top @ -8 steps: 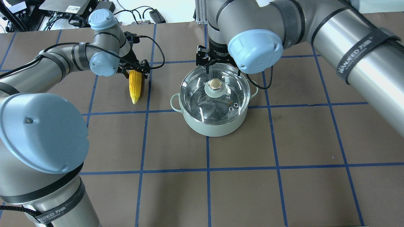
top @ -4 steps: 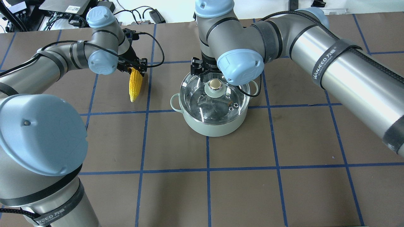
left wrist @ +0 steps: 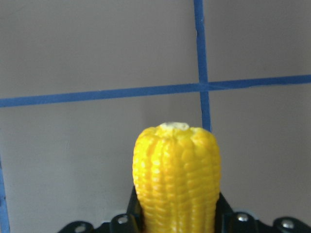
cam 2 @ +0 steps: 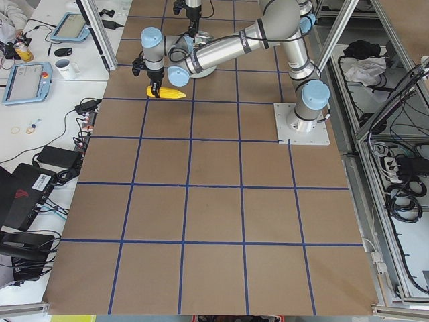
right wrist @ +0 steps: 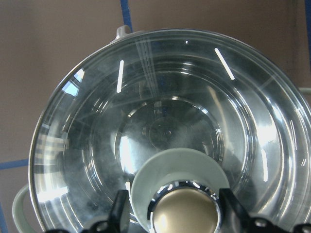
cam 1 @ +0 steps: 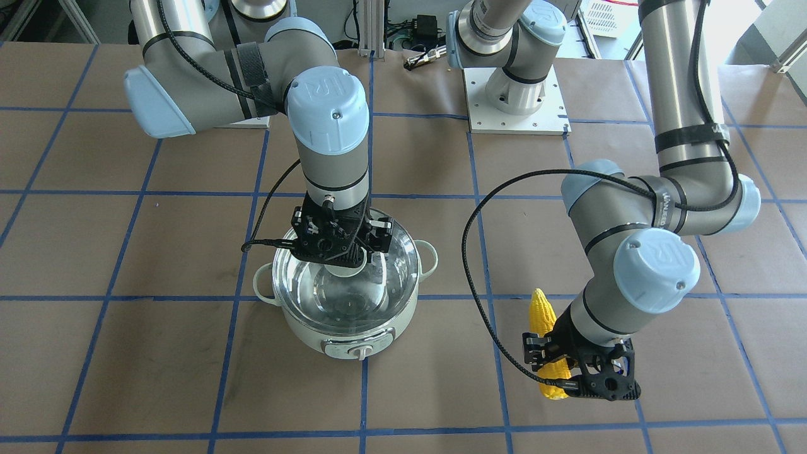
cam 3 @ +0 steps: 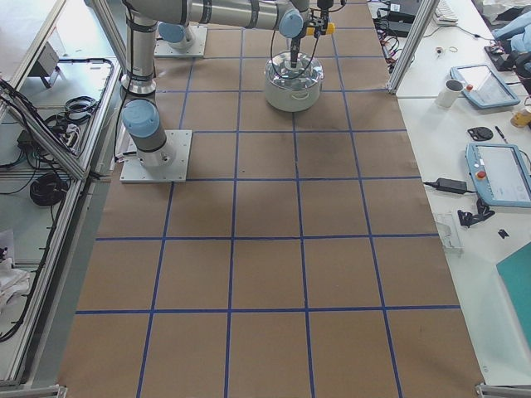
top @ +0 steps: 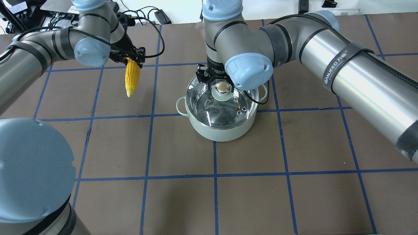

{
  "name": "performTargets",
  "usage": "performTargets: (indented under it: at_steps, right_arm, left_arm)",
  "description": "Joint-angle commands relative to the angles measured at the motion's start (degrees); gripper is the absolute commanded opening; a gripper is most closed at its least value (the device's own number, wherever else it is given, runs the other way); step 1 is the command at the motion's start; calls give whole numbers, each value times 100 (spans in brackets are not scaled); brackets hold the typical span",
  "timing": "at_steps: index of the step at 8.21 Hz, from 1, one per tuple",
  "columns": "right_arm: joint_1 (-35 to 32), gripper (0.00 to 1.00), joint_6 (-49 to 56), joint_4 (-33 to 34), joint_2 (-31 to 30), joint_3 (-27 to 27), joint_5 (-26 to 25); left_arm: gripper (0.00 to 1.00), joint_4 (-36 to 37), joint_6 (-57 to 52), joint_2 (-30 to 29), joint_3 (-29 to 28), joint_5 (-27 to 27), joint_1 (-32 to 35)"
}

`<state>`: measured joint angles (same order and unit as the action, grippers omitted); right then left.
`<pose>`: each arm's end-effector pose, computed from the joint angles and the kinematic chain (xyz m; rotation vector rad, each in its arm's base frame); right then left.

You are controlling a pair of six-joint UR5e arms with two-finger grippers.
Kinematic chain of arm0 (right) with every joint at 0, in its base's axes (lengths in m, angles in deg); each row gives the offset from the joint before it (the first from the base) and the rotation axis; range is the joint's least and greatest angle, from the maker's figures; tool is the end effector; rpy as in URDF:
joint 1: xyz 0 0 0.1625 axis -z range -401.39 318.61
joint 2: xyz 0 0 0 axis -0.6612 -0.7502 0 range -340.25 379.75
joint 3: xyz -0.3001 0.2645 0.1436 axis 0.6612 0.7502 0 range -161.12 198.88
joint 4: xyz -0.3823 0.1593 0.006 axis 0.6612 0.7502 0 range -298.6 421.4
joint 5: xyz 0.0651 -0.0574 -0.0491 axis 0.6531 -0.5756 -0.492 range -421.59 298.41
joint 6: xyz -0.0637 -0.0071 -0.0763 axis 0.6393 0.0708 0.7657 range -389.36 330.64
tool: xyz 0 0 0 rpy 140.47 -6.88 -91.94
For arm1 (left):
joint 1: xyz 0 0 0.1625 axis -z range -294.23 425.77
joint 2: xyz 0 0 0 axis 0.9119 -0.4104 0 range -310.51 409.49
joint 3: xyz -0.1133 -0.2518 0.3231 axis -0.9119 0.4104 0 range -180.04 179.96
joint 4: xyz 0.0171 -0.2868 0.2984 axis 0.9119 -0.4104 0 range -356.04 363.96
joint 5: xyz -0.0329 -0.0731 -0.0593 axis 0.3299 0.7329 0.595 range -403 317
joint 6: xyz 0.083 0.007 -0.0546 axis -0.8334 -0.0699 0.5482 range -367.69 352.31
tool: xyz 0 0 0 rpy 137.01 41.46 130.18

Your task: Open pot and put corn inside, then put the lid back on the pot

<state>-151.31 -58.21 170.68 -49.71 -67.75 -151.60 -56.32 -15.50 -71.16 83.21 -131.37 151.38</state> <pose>0.3389 -0.5443 0.3489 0.2435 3.1166 -0.0527 -0.0834 -0.6929 0.2803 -0.0953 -3.1184 0.1625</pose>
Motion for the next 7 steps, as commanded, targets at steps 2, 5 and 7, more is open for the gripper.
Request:
performTargets:
  at_steps: [2,5,7]
  right_arm:
    - [15,36,80,-108,-32,6,-52]
    - [120,27,81,-126,-338,49,-157]
    - [505,25,290,-640,-891,128,-78]
  left_arm:
    - [0,-537,306,682,33,12,96]
    - [0,-634,1130,911,33,12,542]
    - [0,-669,1779,981,33,12,1060]
